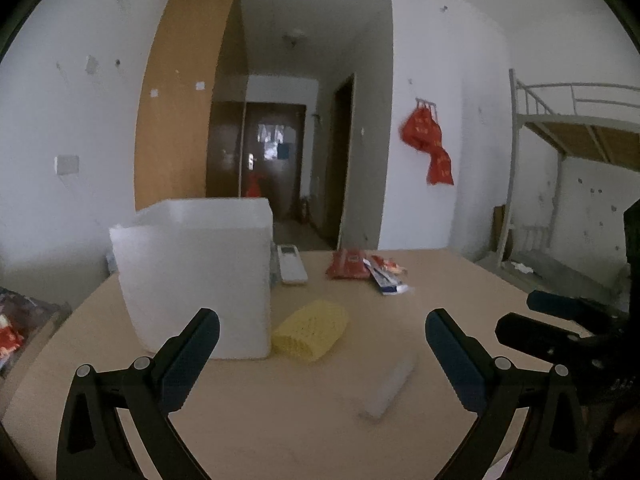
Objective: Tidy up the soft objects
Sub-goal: 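Move the left tool toward the yellow foam net while the right tool approaches the white foam strip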
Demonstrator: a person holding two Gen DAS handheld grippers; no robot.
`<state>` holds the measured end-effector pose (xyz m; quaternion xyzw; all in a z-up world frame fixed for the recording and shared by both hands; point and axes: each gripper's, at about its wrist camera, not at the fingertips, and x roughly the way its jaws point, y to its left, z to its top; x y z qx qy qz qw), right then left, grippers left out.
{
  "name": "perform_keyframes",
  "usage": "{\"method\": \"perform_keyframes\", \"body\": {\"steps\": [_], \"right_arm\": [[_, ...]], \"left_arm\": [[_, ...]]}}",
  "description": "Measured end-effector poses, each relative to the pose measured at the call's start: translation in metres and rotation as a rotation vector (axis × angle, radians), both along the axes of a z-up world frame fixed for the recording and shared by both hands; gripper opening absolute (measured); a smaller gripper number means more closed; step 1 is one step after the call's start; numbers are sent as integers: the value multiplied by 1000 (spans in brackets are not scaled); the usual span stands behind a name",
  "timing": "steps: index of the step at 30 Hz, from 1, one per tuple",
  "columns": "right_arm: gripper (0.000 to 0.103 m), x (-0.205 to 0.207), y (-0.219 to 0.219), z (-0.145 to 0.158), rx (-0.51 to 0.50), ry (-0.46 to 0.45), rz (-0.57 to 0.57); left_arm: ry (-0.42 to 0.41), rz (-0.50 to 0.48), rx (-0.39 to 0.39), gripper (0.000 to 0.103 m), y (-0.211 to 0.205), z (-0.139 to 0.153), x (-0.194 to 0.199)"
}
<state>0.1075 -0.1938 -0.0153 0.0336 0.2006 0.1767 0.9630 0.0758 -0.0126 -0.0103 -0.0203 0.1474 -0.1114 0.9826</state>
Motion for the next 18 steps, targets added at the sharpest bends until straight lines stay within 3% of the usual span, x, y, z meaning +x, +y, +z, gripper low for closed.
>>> {"method": "perform_keyframes", "body": {"steps": [7,18], "right_arm": [[103,12,-14,-9,62,68,-43],[103,32,-14,-23,17,155,-56]], "left_arm": [[57,-31,-17,103,-4,-10,22],[161,-74,-31,103,-10,-16,64]]}}
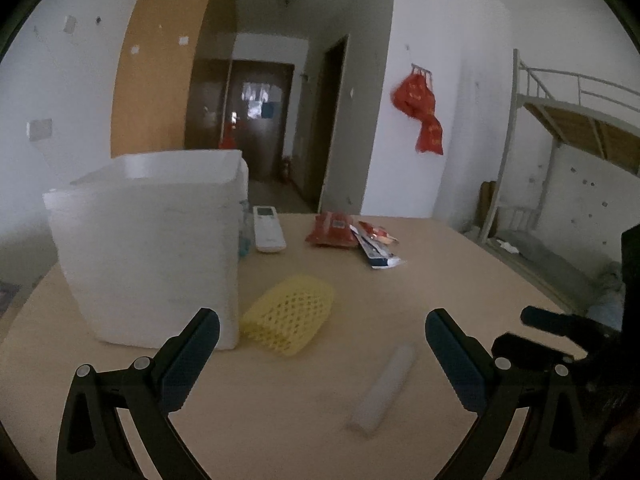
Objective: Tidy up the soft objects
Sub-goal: 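Move the left tool toward the yellow foam net while the right tool approaches the white foam strip, then close the left tool on the yellow foam net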
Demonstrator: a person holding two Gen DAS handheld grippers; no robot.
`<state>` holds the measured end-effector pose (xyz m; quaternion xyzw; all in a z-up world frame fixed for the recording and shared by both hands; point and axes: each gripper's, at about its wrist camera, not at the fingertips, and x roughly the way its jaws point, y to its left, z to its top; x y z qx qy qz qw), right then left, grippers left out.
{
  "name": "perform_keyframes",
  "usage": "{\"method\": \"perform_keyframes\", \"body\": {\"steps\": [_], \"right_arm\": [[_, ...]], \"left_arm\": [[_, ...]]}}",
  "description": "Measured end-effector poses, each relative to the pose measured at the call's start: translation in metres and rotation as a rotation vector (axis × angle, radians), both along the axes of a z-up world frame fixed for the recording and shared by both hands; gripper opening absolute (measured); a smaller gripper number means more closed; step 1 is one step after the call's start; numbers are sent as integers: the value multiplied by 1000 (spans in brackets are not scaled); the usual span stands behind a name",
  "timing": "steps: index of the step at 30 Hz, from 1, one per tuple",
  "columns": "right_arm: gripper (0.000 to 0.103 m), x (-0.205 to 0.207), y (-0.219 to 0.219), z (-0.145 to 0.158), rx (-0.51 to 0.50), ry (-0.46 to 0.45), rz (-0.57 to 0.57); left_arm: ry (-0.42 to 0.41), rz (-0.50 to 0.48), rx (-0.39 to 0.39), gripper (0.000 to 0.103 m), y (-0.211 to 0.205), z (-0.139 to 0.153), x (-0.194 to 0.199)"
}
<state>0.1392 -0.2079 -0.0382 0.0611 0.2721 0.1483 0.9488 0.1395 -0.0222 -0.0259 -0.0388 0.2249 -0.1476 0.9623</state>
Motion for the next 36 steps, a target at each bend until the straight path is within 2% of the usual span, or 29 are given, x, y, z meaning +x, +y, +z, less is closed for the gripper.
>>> {"method": "perform_keyframes", "body": {"steps": [5,10,15,19,25,28,32,36], "right_arm": [[103,11,-3,-5,-6,36,6],[103,31,-2,-19,-32,123,5],[103,39,-1,-23,-28,144,26],[103,45,-2,-24,-26,155,37],[103,53,-2,-28,-29,178,43],[103,59,0,-30,-37,189,52],[103,66,4,-33,-37,201,78],[103,70,8,-36,-38,208,108]], "left_arm": [[39,-4,5,103,-3,-5,21],[106,-25,-2,101,-9,-14,43],[174,-88,-33,98,-14,-19,60],[232,-77,-23,93,-21,-26,79],[313,-22,27,84,-23,-40,104],[330,7,61,83,-25,-47,111],[364,41,101,73,-24,-56,118],[371,57,128,69,-24,-61,120]]}}
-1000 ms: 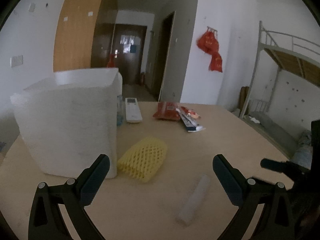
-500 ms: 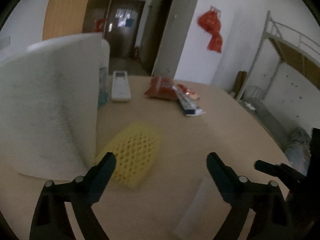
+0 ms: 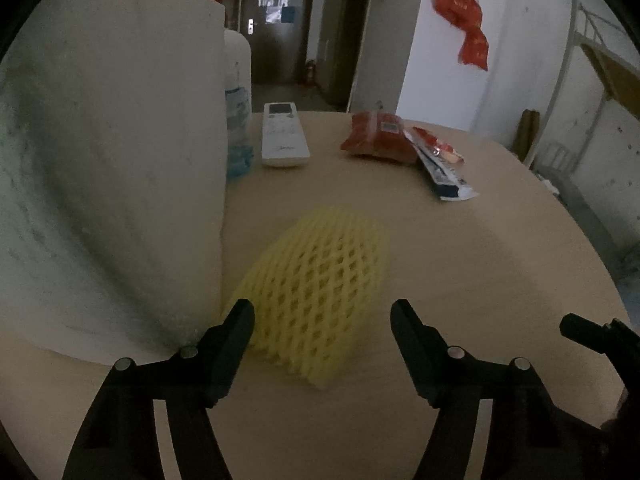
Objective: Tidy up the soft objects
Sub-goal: 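Close the left tool on the yellow foam net, then lift the yellow foam net with the left tool while the right tool reaches the white foam strip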
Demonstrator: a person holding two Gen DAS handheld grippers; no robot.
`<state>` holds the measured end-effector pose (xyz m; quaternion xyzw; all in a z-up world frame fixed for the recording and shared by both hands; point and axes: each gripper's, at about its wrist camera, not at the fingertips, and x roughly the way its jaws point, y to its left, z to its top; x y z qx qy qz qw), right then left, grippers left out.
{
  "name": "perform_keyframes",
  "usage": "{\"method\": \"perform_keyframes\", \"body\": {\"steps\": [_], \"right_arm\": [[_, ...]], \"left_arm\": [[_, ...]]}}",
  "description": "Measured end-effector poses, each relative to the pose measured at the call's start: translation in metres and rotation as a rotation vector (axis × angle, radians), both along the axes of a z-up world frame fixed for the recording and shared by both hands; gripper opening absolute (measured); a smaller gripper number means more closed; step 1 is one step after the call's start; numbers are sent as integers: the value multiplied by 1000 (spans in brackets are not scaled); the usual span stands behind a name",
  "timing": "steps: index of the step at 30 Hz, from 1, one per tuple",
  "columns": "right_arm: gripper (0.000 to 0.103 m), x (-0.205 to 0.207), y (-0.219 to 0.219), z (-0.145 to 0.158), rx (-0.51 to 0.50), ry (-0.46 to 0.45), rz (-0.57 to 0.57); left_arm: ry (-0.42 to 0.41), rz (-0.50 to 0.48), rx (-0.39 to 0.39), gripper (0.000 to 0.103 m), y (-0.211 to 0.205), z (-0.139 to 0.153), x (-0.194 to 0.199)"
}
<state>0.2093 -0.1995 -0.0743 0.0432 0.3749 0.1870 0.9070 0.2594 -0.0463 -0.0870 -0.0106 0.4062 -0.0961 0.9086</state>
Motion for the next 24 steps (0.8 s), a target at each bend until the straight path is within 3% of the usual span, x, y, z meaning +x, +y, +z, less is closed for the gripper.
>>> {"method": "perform_keyframes", "body": {"steps": [2,7,10,24], "right_arm": [[103,2,1,-2,-1,8,8],[103,7,1,-5,1,16,10],[103,7,1,-5,2,22,9],[103,0,22,-9,-46,68,7]], "left_arm": [[12,5,8,52,0,-4,2],[12,16,19,33,3,-6,3],[5,15,18,11,4,-5,2],[-123,-23,-80,9,18,31,-29]]}}
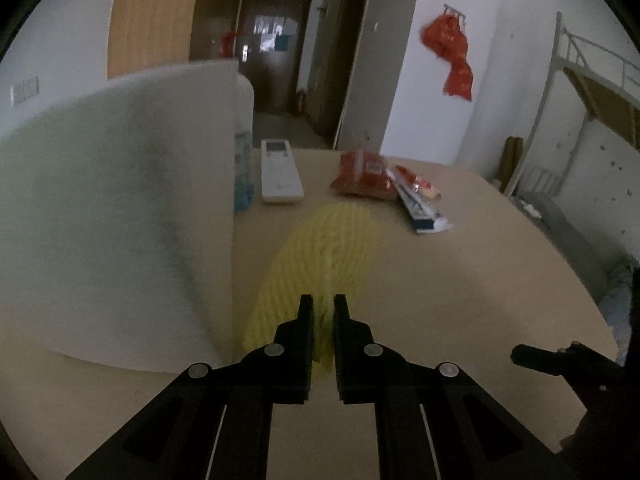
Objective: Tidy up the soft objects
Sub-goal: 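Lift the yellow foam net with the left tool while the right tool reaches the white foam strip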
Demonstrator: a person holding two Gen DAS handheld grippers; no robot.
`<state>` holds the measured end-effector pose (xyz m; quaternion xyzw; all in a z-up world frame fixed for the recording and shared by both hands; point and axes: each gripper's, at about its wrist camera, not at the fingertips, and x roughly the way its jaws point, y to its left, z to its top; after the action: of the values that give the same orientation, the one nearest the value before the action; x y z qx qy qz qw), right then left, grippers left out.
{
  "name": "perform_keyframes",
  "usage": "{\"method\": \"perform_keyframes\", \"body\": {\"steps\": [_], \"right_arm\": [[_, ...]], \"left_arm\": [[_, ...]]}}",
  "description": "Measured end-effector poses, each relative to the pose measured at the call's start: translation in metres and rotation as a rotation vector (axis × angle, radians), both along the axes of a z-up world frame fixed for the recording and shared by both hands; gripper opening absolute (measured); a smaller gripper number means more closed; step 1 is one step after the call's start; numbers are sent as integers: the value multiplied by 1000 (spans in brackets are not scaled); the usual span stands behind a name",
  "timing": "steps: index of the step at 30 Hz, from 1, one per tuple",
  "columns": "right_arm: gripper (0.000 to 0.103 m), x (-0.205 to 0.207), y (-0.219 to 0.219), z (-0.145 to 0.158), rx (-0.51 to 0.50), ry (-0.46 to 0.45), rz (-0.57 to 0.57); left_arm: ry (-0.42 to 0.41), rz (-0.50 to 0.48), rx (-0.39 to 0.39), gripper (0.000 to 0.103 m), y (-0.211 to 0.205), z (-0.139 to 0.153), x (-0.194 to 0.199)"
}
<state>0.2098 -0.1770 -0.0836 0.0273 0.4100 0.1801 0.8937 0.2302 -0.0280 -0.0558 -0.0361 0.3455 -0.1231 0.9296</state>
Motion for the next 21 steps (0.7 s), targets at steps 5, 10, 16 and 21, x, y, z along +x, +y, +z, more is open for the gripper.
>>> {"method": "perform_keyframes", "body": {"steps": [5,10,16,21], "right_arm": [[103,-2,9,0,-22,11,-15],[91,-4,21,-1,-60,31,-23],[69,-1,34,-8,-91,79,-44],[62,0,42,-8,-129,88,-79]], "left_arm": [[-53,4,-17,9,13,14,-19],[-74,2,-41,9,24,20,-30],[-100,-14,-66,9,34,26,-38],[-118,-27,-84,10,42,30,-41]]}}
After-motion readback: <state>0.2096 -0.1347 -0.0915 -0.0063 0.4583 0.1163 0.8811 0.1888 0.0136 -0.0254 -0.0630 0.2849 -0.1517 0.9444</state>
